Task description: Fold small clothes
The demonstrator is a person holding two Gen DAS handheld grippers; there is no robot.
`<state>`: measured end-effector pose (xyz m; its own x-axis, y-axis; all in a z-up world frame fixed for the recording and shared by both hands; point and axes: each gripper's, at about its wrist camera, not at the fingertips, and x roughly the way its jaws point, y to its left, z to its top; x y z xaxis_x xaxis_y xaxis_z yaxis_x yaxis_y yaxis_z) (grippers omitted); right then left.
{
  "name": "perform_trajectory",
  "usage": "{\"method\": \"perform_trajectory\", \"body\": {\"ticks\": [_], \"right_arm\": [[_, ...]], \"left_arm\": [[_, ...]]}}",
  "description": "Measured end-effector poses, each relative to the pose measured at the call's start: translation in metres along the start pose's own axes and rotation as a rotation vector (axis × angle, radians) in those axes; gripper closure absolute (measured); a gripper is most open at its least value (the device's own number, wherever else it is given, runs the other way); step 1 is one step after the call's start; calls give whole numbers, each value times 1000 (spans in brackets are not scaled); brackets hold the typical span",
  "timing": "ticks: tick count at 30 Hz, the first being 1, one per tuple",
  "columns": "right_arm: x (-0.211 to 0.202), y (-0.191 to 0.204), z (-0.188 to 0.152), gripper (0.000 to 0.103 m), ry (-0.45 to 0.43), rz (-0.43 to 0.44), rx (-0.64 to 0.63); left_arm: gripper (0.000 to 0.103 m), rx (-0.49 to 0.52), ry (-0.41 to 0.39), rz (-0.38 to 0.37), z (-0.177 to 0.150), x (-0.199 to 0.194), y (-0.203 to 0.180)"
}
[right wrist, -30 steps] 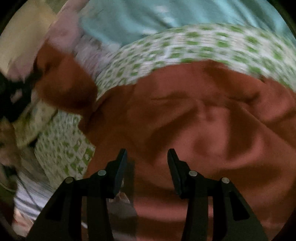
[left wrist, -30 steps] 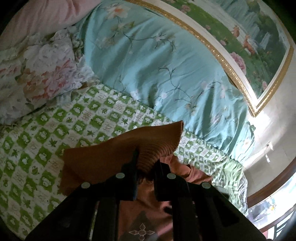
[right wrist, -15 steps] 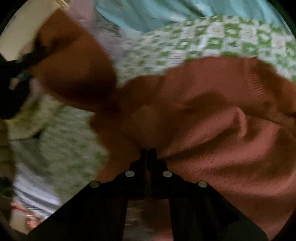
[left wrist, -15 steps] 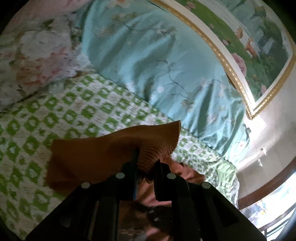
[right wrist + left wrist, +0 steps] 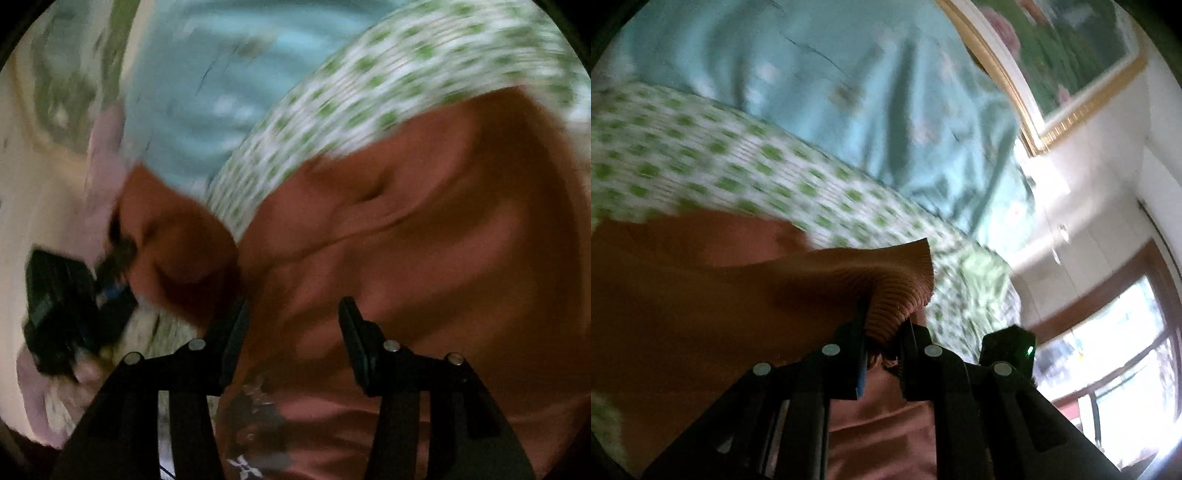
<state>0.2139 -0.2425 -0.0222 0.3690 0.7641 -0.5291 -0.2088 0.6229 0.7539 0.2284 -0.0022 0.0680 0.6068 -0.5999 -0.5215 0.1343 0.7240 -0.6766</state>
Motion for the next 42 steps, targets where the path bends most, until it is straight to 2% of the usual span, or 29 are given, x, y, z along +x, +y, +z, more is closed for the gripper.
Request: {"method": "perform_trajectory", "body": {"ticks": [3,6,10,12,14,16,18,20,22,24,26,28,31,32,33,36,38,42], "right_arm": [[-44,-35,4,51,-100,-21,115],[-74,-59,5,51,-177,-70,181],[-88,-72,6,51,-187,-105,193],[-85,-71,8,51,-176,-114,180],[-82,-70,9,51,-167,-119,166],[-76,-68,11,51,-150,-122,155],[-66,-68,11,51,-128,-152,148],[-60,-68,12,51,-112,-201,139],[-56,-68,10,51,-101,-234,136],[-51,-69,8,51,-80,-274,140],[-47,-71,7,51,-67,-257,160],[-41,-69,7,51,-47,-294,144],[-29,-68,11,51,-32,-342,130],[-26,-68,11,54,-36,-345,129],[-24,-65,12,67,-46,-355,122],[-18,-55,16,95,-38,-342,96],[-24,-41,22,97,-70,-299,65],[-67,9,47,99,-217,-159,-26]], "left_arm": [[91,47,67,-36,-15,50,-21],[91,97,164,-23,-39,106,-30],[88,128,285,35,-68,158,-22],[82,126,325,62,-79,166,-15],[71,123,328,57,-84,158,-12],[55,129,323,48,-86,143,-11],[49,151,306,75,-85,119,-7],[48,148,283,111,-82,92,-1],[43,126,246,178,-79,62,15],[32,88,198,298,-76,30,38],[32,44,148,422,-73,-2,67],[32,-7,127,523,-71,-26,97],[32,-78,129,561,-69,-48,131],[32,-87,125,559,-69,-52,135],[32,-86,120,563,-69,-54,137],[31,-63,121,572,-71,-54,138],[30,-43,128,571,-72,-51,137],[31,-10,149,575,-74,-43,138]]}}
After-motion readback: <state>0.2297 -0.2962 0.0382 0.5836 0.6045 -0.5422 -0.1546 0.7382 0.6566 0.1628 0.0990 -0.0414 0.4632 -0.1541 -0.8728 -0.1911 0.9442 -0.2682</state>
